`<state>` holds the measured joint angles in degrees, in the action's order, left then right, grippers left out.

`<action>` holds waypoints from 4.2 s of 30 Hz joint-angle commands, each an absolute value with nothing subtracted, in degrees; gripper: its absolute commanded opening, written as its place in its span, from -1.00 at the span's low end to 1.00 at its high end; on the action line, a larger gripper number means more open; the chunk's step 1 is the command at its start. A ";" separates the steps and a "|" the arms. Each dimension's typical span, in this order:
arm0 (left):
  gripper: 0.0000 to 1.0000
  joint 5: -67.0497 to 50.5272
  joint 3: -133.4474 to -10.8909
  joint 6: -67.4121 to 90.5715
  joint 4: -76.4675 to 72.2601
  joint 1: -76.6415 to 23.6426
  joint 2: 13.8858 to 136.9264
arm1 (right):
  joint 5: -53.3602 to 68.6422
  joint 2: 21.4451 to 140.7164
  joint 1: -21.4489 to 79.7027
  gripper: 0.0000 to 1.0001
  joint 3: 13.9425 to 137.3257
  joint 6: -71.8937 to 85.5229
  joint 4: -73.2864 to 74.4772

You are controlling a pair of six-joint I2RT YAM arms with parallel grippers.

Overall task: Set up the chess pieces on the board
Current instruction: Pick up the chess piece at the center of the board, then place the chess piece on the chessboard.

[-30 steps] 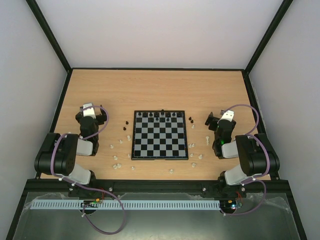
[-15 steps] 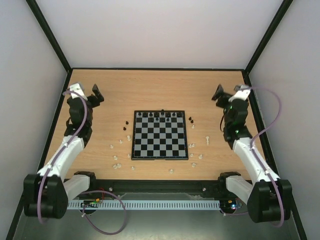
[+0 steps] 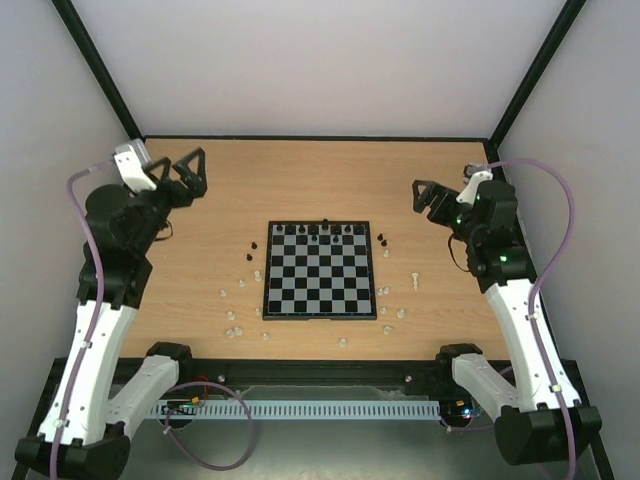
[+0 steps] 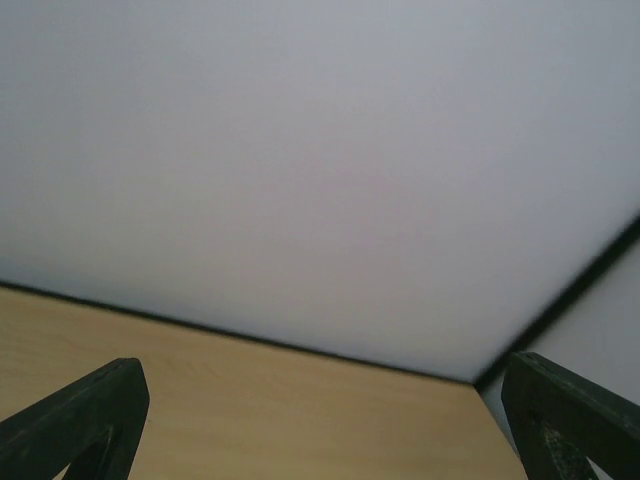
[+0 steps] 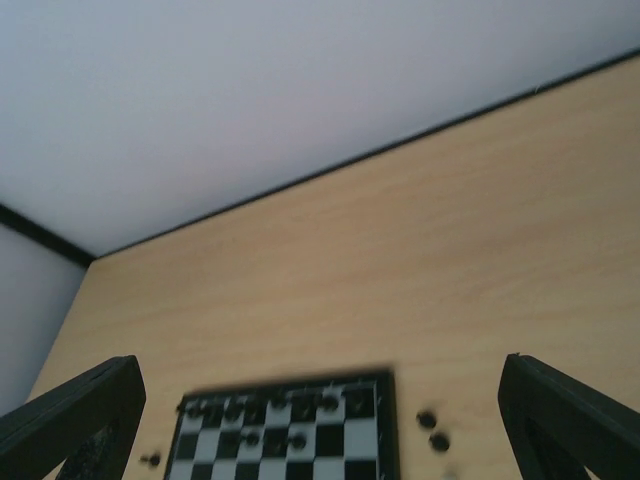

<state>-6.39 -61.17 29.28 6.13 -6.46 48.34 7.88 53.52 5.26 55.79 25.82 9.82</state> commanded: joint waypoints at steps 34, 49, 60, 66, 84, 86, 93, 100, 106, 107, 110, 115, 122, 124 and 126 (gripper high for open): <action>0.99 -1.51 -54.78 31.21 15.50 -23.80 71.93 | -6.17 95.24 17.46 0.28 67.98 21.04 23.70; 0.99 -6.76 -48.24 30.78 7.61 -23.82 72.11 | -8.04 102.35 19.06 -0.12 69.41 20.19 24.66; 0.99 -4.91 -46.09 29.84 6.26 -23.82 69.70 | -7.43 104.52 20.19 -0.24 69.84 19.78 24.60; 0.99 -3.64 -45.76 29.80 6.62 -23.82 69.28 | -7.65 105.61 20.36 -0.38 70.67 19.86 24.51; 0.99 -2.82 -45.41 29.62 6.42 -23.82 69.67 | -8.09 108.67 20.30 -0.66 71.73 19.64 24.62; 0.99 -2.81 -45.24 29.61 6.27 -23.82 69.86 | -8.17 108.94 20.31 -0.67 71.70 19.52 24.59; 0.99 -2.86 -45.21 29.53 6.04 -23.82 69.88 | -8.58 108.46 20.39 -0.90 71.72 19.66 24.45; 0.99 -0.51 -45.47 29.97 6.80 -23.82 69.29 | -9.92 102.37 23.27 -0.92 71.42 19.83 24.35; 0.99 1.18 -45.85 30.63 7.96 -23.82 69.46 | -10.97 101.90 29.11 -0.92 73.48 19.98 26.91; 0.99 1.52 -45.79 30.69 8.11 -23.83 69.37 | -11.03 102.17 29.80 -0.92 73.74 20.00 27.18; 0.99 2.23 -45.70 30.76 8.50 -23.82 69.36 | -10.88 103.59 31.51 -0.92 74.29 20.13 27.62; 0.99 2.10 -45.69 30.69 8.38 -23.82 69.75 | -10.64 105.89 32.68 -0.92 75.51 20.13 27.85; 0.99 2.07 -45.98 30.66 7.85 -23.82 71.50 | -10.47 108.42 32.78 -0.92 76.52 19.78 27.55; 0.99 2.02 -46.05 30.67 7.75 -23.82 71.96 | -10.01 109.17 32.78 -0.92 76.73 19.71 27.22; 0.99 2.15 -46.04 30.66 7.66 -23.82 72.29 | -9.64 109.63 32.78 -0.92 76.89 19.61 27.10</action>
